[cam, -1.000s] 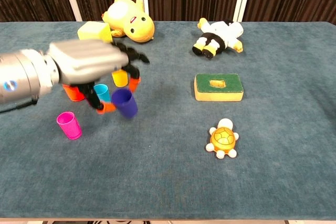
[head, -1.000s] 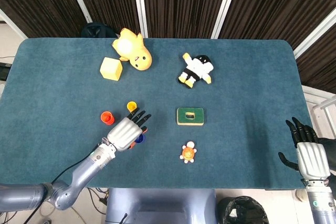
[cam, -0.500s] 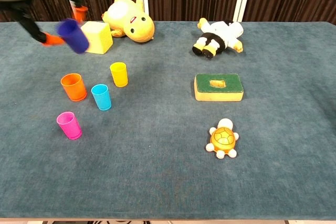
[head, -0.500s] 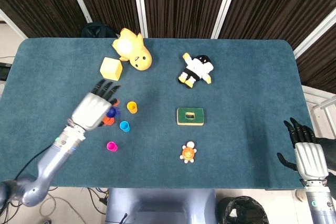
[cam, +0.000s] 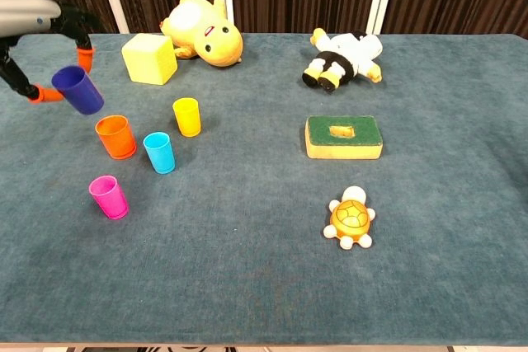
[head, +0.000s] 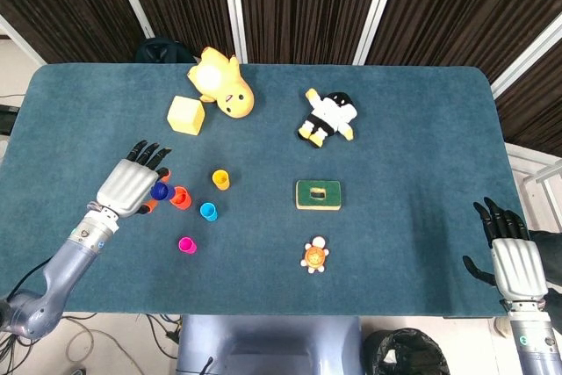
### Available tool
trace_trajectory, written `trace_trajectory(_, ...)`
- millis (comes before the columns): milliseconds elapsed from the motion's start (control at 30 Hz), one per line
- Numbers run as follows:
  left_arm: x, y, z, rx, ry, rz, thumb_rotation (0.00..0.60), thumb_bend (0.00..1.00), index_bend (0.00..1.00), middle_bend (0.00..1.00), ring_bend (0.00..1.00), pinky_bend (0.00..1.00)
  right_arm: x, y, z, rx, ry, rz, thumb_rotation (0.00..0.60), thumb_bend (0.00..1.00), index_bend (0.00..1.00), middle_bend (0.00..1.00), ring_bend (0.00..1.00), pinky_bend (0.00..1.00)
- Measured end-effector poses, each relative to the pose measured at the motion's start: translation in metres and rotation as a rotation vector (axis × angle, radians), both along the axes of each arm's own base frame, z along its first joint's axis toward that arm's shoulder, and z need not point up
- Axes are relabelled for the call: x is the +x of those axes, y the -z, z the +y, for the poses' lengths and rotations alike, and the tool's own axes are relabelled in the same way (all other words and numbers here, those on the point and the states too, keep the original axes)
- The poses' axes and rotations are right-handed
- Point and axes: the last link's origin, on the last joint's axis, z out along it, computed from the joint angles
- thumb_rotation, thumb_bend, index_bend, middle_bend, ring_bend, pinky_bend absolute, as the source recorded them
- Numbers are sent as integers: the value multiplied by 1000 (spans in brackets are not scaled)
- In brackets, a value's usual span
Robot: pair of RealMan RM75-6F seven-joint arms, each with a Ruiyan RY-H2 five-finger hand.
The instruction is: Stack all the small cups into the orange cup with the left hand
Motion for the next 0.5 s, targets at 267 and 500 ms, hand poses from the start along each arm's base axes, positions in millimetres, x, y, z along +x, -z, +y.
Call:
trace_trajectory(267, -7, 20, 6, 0, -19, 4, 600, 257, 448, 84, 0, 31, 0, 1, -1, -3, 3, 5, 600, 317, 69, 27, 110, 110)
trace_trajectory(500, 5, 34, 10, -8, 17, -10, 600, 257, 448, 85, 0, 31, -2, 3, -1, 5, 11, 7, 600, 317, 69, 27, 110, 109)
